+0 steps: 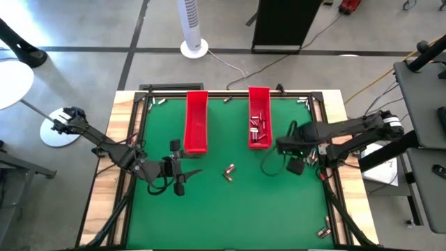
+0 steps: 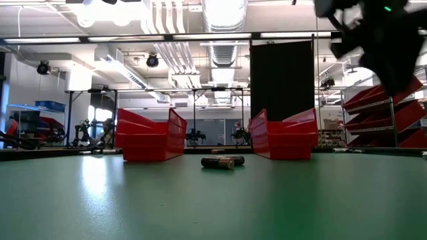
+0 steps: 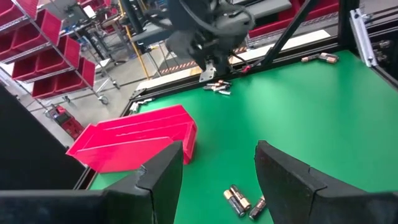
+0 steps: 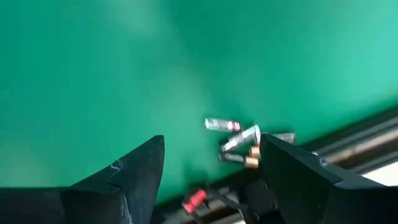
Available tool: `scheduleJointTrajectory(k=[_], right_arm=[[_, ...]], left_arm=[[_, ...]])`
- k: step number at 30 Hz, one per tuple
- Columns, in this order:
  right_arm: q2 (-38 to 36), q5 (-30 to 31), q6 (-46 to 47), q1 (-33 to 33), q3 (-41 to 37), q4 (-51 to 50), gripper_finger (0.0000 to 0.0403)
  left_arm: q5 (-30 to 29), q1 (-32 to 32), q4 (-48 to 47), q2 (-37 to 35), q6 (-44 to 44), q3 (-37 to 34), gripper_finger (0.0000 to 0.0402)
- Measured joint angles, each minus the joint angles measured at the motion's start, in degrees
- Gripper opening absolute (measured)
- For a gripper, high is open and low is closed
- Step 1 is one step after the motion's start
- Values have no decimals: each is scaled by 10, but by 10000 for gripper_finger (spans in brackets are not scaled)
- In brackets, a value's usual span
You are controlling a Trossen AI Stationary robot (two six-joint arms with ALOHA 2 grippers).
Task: Sort batteries
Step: Put the silver battery into the right red bin
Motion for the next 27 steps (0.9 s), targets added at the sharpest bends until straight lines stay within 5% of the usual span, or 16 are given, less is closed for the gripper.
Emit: scheduleJointTrajectory(k=[9, 27], right_arm=[[43, -2, -97, 27, -119, 28, 225], [230, -3, -258, 24, -139, 126, 183]], left_arm=[[0, -14, 2, -10, 0, 0, 180], [0, -14, -1, -11, 2, 0, 180]])
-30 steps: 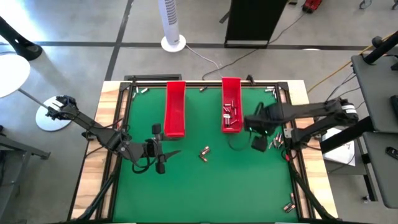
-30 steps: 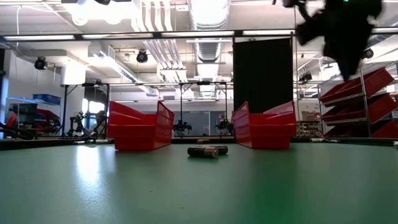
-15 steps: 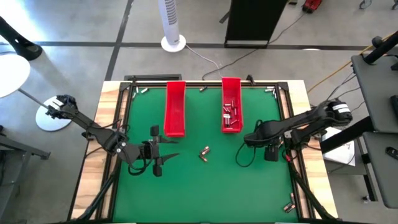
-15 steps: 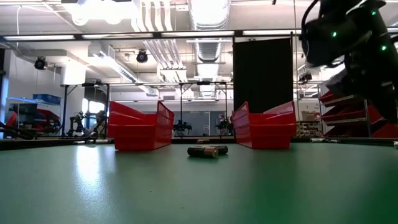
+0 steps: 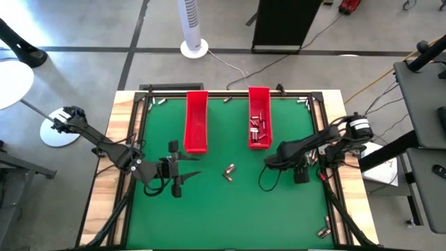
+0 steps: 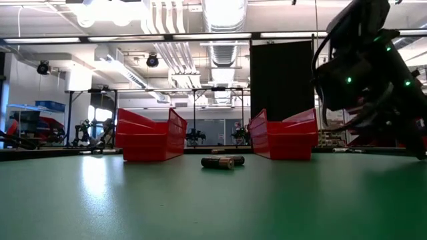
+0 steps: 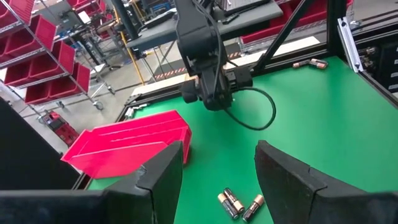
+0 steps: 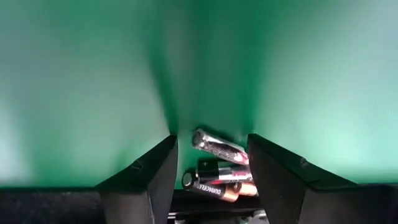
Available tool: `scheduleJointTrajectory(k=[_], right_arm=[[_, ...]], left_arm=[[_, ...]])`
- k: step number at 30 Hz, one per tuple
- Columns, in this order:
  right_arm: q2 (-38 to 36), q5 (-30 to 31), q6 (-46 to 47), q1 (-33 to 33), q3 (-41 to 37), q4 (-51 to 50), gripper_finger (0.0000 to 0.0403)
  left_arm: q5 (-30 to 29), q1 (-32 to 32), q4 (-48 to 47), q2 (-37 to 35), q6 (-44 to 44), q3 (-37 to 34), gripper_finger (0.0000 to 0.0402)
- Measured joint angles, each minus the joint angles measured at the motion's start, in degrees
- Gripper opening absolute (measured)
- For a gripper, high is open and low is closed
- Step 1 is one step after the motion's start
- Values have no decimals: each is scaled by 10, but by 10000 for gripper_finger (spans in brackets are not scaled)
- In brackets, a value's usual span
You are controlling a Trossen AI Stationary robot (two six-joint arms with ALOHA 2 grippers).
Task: Sort batteries
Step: Put the silver battery into the right red bin
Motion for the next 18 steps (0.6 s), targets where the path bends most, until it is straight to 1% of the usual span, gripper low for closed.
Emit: scheduleJointTrajectory(k=[4, 8, 18], right_arm=[[26, 0, -20, 0, 3, 0, 169], [43, 0, -34, 0, 3, 6, 146], [37, 8, -58, 0, 0, 12, 74]], left_arm=[[0, 0, 0, 0, 0, 0, 180], [0, 0, -1, 0, 0, 0, 180], [0, 0, -3, 0, 0, 0, 180]])
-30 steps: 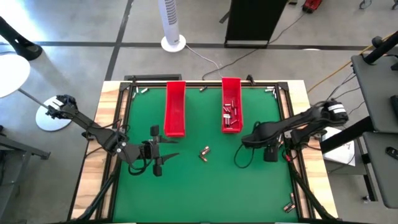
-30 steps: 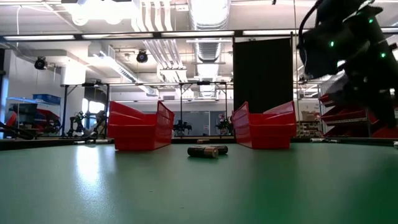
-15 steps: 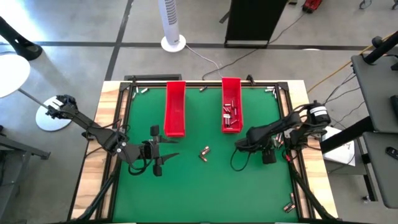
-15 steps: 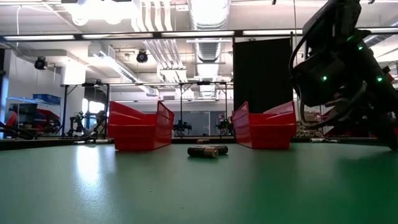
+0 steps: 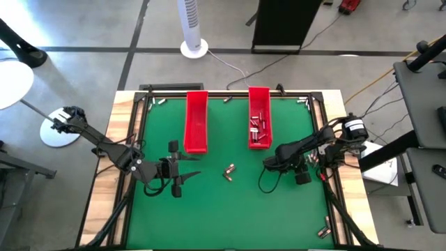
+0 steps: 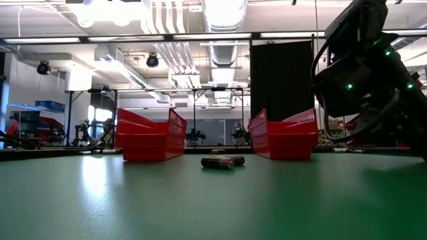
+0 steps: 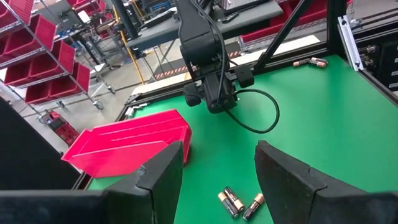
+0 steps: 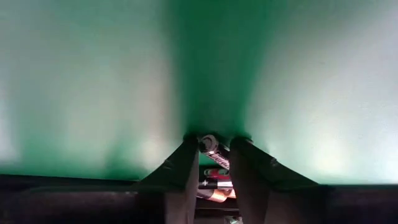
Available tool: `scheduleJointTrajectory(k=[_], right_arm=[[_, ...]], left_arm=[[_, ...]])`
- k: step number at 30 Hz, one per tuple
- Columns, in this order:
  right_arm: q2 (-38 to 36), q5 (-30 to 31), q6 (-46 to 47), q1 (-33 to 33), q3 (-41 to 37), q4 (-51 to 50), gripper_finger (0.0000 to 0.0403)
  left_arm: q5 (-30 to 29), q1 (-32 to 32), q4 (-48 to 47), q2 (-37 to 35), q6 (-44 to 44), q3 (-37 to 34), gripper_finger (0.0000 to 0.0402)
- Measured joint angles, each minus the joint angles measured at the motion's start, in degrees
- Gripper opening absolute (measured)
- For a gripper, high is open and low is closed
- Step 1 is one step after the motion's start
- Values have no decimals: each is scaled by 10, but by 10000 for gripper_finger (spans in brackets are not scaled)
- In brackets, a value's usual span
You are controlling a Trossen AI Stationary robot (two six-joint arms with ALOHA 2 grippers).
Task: Sort batteries
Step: Put the silver battery into the right red bin
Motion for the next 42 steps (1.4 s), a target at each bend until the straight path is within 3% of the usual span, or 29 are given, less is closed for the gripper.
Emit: scheduleJointTrajectory(k=[11, 21, 32, 38, 42], right_arm=[[0, 19, -9, 0, 0, 0, 41], [-1, 61, -7, 0, 46, -11, 38], [-19, 47, 34, 1, 168, -58, 38], [-23, -15, 80, 1, 259, -83, 38], [-25, -22, 90, 1, 322, -80, 38]], left_arm=[[0, 0, 0, -2, 0, 0, 180], [0, -1, 0, -4, -2, 0, 180], [0, -4, -3, -6, -2, 0, 180], [0, -4, -5, -7, -2, 0, 180], [0, -4, -5, -7, -4, 0, 180]])
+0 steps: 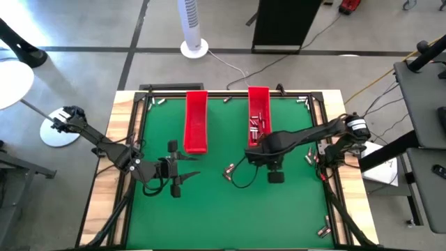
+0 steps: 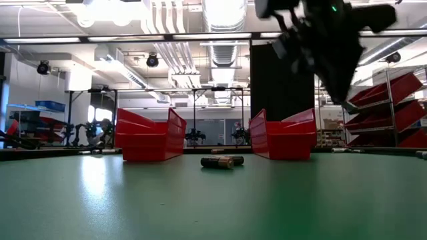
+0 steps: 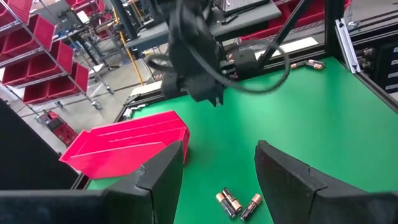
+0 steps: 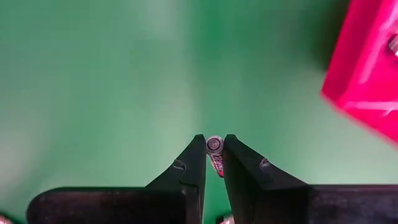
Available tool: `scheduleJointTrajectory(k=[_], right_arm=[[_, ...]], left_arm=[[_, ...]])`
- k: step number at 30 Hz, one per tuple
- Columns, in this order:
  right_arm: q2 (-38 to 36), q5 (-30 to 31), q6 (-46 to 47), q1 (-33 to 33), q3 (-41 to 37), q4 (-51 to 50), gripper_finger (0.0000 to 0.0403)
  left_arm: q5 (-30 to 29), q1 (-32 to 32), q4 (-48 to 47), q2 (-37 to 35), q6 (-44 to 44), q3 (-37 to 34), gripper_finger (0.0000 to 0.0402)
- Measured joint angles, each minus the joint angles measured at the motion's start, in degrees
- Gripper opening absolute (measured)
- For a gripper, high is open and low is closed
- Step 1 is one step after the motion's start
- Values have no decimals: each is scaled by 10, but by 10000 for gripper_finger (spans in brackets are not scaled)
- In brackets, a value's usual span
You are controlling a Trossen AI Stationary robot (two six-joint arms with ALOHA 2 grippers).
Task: Sort batteries
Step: Put the silver battery into the right red bin
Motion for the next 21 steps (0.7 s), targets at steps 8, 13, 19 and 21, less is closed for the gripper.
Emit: scheduleJointTrajectory(k=[8, 13, 19, 21], right_arm=[[-11, 65, 3, -36, 86, 47, 38], [-42, 65, -4, -93, 67, 124, 38], [-47, 70, -81, -164, 47, 161, 38], [-47, 70, -110, -182, 34, 182, 38]], left_arm=[[0, -6, 0, 0, -1, 0, 180], [0, -24, -1, -7, 2, 0, 180], [-1, -51, -1, -19, 5, 0, 180], [-3, -58, 0, -19, 9, 0, 180]])
